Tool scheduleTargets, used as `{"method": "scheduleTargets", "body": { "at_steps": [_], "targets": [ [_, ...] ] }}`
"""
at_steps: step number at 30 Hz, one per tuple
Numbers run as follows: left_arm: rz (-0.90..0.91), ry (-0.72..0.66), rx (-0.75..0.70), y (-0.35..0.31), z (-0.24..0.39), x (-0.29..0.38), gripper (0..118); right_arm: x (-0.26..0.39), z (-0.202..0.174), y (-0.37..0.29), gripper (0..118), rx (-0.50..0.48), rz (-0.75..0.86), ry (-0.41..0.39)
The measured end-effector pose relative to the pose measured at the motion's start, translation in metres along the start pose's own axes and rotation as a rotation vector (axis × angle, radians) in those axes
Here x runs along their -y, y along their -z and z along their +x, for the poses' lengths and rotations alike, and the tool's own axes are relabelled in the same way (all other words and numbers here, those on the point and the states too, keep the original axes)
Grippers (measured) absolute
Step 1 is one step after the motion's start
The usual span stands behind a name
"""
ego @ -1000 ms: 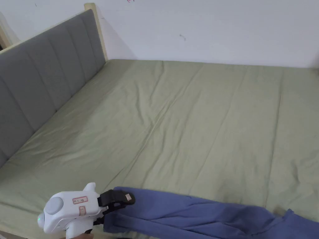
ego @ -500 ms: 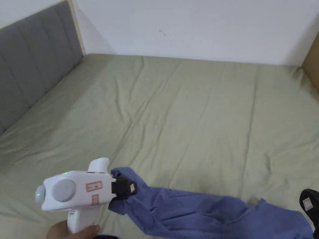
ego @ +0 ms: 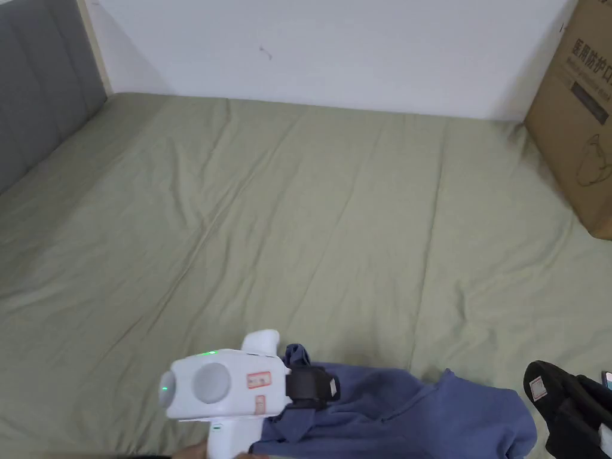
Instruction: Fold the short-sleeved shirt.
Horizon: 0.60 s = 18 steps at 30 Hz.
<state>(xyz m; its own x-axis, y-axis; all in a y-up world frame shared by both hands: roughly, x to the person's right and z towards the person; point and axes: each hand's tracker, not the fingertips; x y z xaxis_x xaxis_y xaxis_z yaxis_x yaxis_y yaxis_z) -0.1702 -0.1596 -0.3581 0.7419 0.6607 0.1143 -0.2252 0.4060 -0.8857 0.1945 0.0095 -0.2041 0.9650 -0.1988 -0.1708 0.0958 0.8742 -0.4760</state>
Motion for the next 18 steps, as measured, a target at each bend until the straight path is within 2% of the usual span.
{"method": "scheduleTargets", "body": {
  "at_steps": [2,4,5,6,7,9,11,12,18],
  "targets": [
    [0.09,0.067,0.008,-0.042,0.006,-0.009,81,0.0,0.003,0.002,0,-0.003,-0.003,0.011],
    [0.208,0.116,-0.085,-0.074,-0.003,-0.014,80,0.002,0.003,0.003,0,-0.005,-0.007,0.02],
    [0.235,0.095,-0.135,-0.082,-0.011,-0.015,76,0.003,0.003,0.005,0,-0.006,-0.009,0.024],
    [0.281,0.065,-0.187,-0.086,-0.017,-0.016,43,0.004,0.002,0.006,0,-0.01,-0.012,0.029],
    [0.302,0.054,-0.233,-0.085,-0.023,-0.015,0,0.005,0.002,0.007,0,-0.012,-0.011,0.035],
    [0.274,0.098,-0.388,-0.067,-0.028,-0.003,0,0.007,0.001,0.008,0,-0.021,-0.017,0.049],
    [0.218,0.077,-0.282,-0.049,-0.029,0.0,0,0.008,0.0,0.008,0,-0.021,-0.021,0.048],
    [0.221,0.078,-0.291,-0.039,-0.023,0.006,0,0.008,0.0,0.008,0,-0.02,-0.023,0.047],
    [0.072,0.251,-0.23,0.052,0.031,0.044,0,0.009,0.006,0.011,0,-0.003,-0.05,0.043]
  ]
}}
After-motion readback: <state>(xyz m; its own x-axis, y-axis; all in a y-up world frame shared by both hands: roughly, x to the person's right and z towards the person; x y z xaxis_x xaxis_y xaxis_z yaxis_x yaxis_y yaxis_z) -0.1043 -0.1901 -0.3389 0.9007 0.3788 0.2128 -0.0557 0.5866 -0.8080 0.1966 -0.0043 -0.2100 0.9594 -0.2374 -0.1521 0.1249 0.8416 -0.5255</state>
